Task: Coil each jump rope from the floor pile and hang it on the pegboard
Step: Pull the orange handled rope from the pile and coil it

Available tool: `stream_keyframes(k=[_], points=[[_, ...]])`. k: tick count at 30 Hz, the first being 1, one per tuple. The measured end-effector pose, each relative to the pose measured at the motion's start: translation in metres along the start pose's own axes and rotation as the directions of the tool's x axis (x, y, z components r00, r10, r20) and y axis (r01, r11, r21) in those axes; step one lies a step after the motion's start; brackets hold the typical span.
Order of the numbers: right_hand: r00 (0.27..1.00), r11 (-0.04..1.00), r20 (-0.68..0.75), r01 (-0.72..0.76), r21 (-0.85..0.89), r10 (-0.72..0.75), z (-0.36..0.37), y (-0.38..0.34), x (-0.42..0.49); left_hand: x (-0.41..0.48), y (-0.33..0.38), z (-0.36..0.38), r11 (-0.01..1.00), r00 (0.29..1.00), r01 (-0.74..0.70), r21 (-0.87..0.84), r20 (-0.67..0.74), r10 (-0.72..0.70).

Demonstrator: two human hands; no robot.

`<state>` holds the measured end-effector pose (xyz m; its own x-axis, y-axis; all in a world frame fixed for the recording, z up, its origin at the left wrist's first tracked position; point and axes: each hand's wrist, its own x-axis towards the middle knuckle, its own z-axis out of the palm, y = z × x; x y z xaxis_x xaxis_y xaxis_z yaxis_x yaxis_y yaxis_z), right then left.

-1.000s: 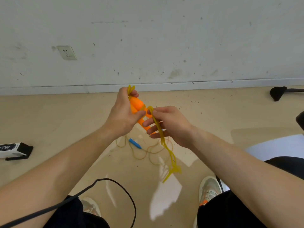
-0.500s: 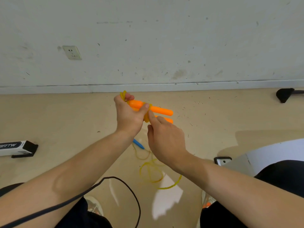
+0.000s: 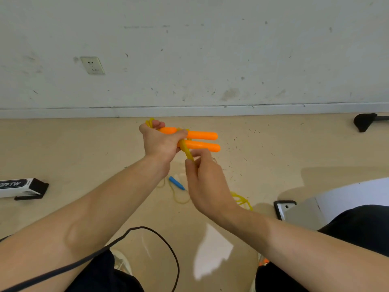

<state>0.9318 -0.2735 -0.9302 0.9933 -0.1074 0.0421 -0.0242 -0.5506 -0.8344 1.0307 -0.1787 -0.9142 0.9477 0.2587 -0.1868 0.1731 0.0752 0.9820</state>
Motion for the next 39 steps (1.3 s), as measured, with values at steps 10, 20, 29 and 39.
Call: stream_keyframes(k=[10, 20, 29, 39], points=[[0.98, 0.905, 0.196, -0.12, 0.409, 0.041, -0.023, 0.025, 0.029, 0.019, 0.015, -0.02, 0.987, 0.995, 0.096, -0.127, 0.026, -0.093], [0.984, 0.99, 0.149, 0.079, 0.118, -0.097, -0.015, 0.039, 0.028, 0.016, 0.021, -0.026, 0.955, 0.964, 0.203, -0.218, 0.217, -0.155], [0.9, 1.0, 0.435, 0.005, 0.022, -0.014, -0.062, 0.044, 0.068, 0.016, 0.032, -0.044, 0.982, 0.764, 0.037, 0.184, 0.628, -0.146], [0.865, 0.968, 0.498, -0.173, 0.179, 0.063, -0.073, 0.028, 0.069, 0.007, 0.03, -0.041, 0.717, 0.74, -0.535, 0.448, 0.658, 0.141]])
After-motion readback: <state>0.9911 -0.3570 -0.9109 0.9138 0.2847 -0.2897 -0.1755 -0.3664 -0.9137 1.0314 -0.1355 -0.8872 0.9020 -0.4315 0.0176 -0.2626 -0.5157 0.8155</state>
